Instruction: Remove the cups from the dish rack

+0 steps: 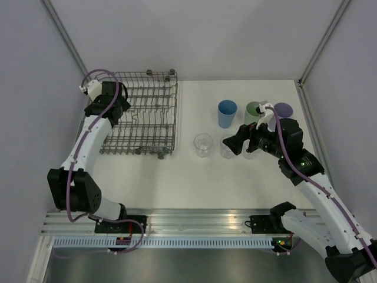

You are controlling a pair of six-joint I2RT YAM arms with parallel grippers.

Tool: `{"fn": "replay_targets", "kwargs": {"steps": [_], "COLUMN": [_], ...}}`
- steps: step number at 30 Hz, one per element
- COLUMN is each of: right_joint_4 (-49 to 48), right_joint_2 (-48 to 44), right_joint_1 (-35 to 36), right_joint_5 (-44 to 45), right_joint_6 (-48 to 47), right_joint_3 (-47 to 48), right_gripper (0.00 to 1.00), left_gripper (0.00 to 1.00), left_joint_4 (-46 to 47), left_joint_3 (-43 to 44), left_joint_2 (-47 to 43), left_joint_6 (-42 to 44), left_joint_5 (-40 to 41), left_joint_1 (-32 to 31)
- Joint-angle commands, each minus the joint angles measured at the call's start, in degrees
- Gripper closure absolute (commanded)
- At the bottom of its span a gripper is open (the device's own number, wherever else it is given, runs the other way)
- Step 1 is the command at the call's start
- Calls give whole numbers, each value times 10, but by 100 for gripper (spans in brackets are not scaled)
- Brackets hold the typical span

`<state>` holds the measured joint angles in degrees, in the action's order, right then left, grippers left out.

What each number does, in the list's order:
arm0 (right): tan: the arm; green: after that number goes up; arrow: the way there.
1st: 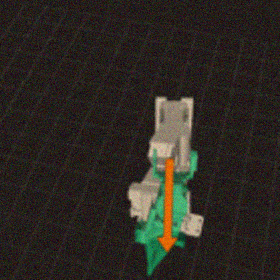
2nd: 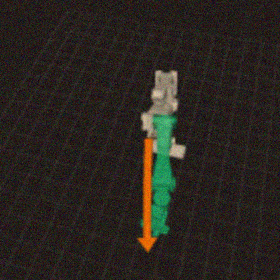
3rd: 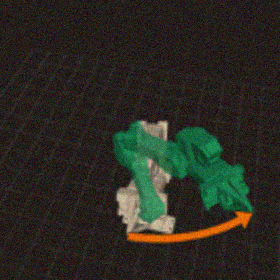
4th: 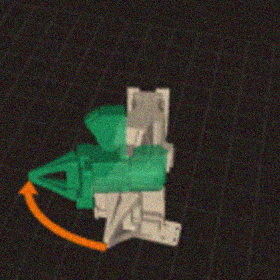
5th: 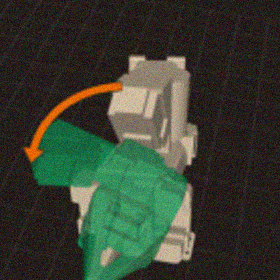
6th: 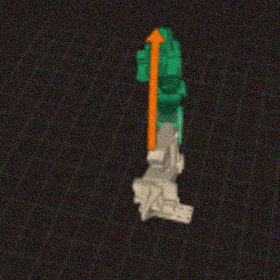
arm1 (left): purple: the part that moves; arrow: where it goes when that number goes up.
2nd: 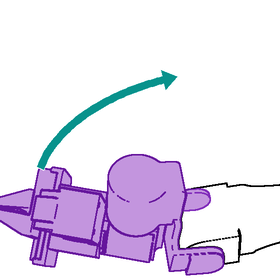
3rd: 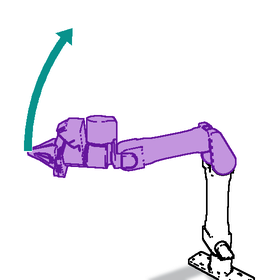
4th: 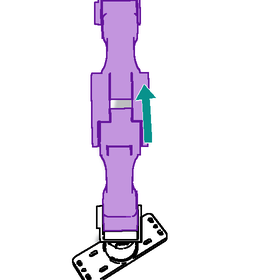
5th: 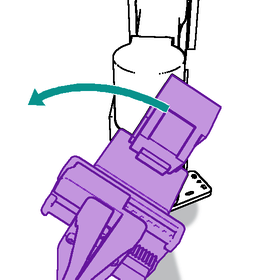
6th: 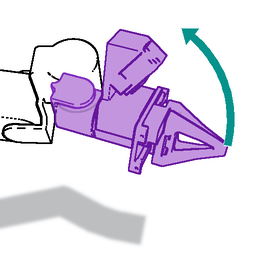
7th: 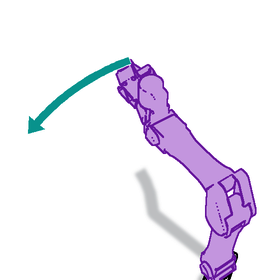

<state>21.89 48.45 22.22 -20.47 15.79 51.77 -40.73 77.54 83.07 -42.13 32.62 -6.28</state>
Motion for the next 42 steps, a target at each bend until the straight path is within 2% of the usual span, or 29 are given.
{"fn": "replay_targets", "kwargs": {"steps": [1,11,18,23,38,42], "right_joint_4": [-86,-136,-142,-147,-161,-164], "right_joint_2": [-2,37,17,17,-4,-3], "right_joint_1": [-2,-2,-1,-2,-2,-1], "right_joint_5": [-83,-105,-108,-119,-150,-151], "right_joint_6": [36,71,69,70,69,68], "right_joint_3": [-24,-62,-69,-72,-76,-76], "right_gripper": [2,2,2,2,2,2], "left_gripper": [0,0,0,0,0,6], "left_joint_4": [75,193,274,294,319,319], "left_joint_3": [29,74,69,94,129,141], "left_joint_2": [49,167,207,244,336,350], "left_joint_6": [6,84,138,180,238,246], "left_joint_5": [-12,-64,-74,-84,-87,-97], "left_joint_1": [38,102,123,129,150,157]}}
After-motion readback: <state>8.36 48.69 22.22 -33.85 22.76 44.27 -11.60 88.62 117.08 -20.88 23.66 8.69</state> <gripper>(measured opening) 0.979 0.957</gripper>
